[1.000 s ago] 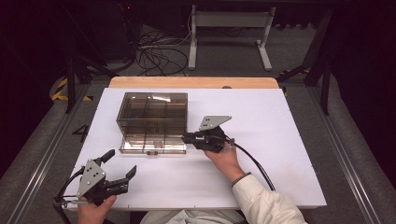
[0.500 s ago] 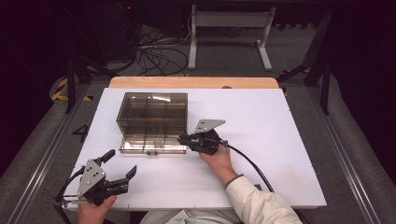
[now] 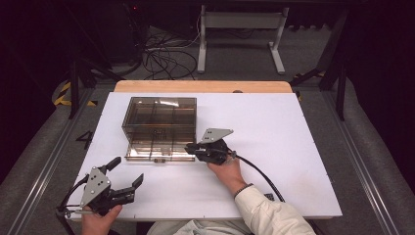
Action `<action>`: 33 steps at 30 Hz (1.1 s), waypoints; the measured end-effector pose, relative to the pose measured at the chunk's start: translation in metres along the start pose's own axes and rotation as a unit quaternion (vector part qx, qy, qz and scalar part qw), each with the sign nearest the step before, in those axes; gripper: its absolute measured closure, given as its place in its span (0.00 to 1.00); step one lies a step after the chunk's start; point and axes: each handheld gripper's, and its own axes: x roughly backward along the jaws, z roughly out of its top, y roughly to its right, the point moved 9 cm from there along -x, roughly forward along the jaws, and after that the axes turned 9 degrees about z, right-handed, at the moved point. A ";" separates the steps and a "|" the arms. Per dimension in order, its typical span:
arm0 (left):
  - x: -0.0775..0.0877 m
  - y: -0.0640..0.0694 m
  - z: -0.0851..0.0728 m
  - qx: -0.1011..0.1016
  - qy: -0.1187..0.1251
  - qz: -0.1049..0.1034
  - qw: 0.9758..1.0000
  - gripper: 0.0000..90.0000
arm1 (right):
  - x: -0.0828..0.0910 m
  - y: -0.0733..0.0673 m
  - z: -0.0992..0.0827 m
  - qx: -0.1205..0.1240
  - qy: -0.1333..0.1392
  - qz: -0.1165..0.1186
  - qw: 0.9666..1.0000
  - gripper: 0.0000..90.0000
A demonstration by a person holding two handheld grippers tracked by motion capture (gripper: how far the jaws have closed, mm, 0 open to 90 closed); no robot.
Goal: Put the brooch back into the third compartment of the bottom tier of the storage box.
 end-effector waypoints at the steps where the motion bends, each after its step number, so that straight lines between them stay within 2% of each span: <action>1: 0.000 0.000 0.000 0.000 0.000 0.000 1.000 0.14 | 0.000 0.001 0.000 -0.001 0.000 0.000 1.000 0.88; 9: 0.000 0.000 0.000 0.003 0.000 -0.002 1.000 0.14 | -0.001 0.001 -0.001 -0.003 -0.003 0.000 1.000 0.90; 18: 0.000 -0.001 0.000 0.004 0.000 0.000 1.000 0.14 | 0.002 0.003 0.001 -0.011 0.004 -0.001 1.000 0.79; 21: 0.000 -0.001 0.000 0.004 0.000 0.000 1.000 0.14 | 0.005 0.002 0.003 -0.012 0.002 0.000 1.000 0.69; 25: -0.001 -0.001 0.000 0.004 -0.001 -0.001 1.000 0.14 | 0.014 0.000 0.012 -0.022 0.014 0.010 1.000 0.47; 27: -0.001 -0.001 0.000 0.005 -0.001 -0.001 1.000 0.14 | 0.018 -0.002 0.018 -0.019 0.016 0.009 1.000 0.38; 33: -0.001 0.000 0.000 0.003 -0.002 -0.001 1.000 0.14 | 0.032 -0.010 0.035 0.003 0.023 0.004 1.000 0.28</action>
